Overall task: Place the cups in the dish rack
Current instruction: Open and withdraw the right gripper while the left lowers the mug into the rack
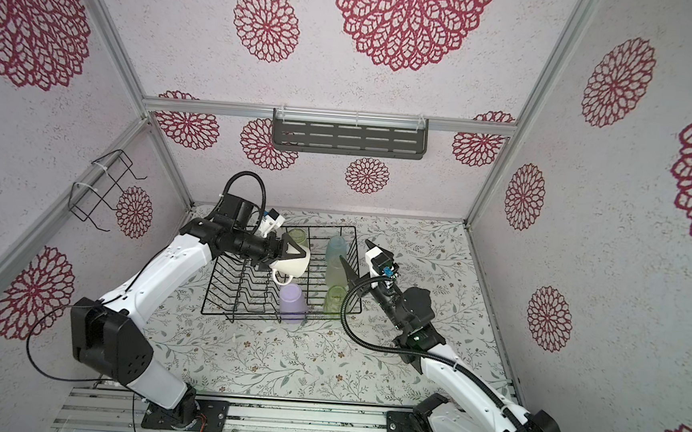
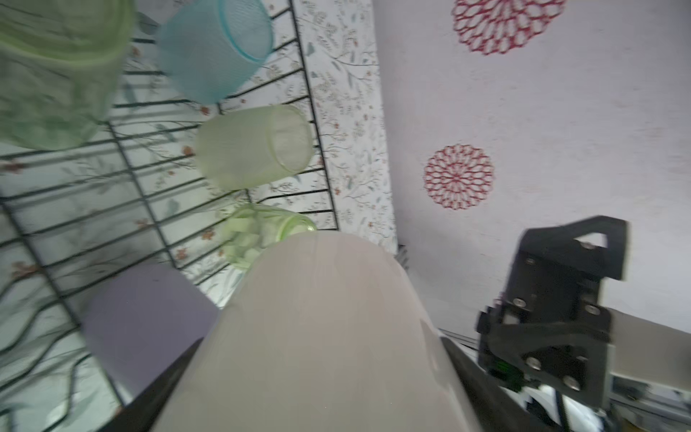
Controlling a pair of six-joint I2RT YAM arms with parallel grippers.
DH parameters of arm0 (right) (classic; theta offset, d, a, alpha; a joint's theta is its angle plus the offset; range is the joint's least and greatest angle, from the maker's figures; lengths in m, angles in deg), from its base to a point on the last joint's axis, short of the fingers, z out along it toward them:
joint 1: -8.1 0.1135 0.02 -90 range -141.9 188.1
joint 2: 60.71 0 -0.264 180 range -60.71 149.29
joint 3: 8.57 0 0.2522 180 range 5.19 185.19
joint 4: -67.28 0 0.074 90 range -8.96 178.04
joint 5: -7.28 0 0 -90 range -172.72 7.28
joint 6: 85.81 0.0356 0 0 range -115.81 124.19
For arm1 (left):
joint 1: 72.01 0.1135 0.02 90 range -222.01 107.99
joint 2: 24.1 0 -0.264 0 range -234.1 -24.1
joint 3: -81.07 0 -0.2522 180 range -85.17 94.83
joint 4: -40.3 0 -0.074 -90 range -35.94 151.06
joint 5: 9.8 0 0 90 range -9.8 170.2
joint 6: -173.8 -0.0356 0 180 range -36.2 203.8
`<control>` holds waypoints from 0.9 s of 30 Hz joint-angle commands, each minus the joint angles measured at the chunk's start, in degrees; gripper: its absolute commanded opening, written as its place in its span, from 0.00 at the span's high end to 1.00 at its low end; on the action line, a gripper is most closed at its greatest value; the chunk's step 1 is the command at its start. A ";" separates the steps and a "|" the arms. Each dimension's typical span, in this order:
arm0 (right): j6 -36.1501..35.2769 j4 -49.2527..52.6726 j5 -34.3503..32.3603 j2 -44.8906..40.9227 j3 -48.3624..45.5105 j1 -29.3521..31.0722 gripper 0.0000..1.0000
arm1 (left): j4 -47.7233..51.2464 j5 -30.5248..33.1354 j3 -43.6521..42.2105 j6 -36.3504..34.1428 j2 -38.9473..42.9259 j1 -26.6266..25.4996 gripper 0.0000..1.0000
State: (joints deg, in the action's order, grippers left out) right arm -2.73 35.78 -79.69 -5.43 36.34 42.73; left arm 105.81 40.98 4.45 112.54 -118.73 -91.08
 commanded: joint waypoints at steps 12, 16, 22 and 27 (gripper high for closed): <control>2.40 4.86 -9.18 -7.61 -2.33 -0.27 0.25 | 18.62 32.79 18.97 -12.82 -14.87 -5.06 0.48; 2.12 6.01 -10.50 -8.77 -2.68 -0.27 0.25 | 18.11 36.28 20.55 -10.76 -16.78 -6.77 0.48; 2.28 6.57 -11.29 -10.46 -3.43 -0.27 0.25 | 17.43 41.51 19.85 -11.39 -19.62 -9.28 0.47; 2.44 6.58 -12.06 -10.99 -3.78 -0.27 0.25 | 15.14 42.93 19.39 -13.39 -20.87 -11.55 0.47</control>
State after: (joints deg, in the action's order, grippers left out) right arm -1.13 44.09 -90.05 -15.17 32.63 42.73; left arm 123.34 81.81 22.75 101.39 -139.25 -101.27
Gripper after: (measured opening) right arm 0.752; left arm 0.893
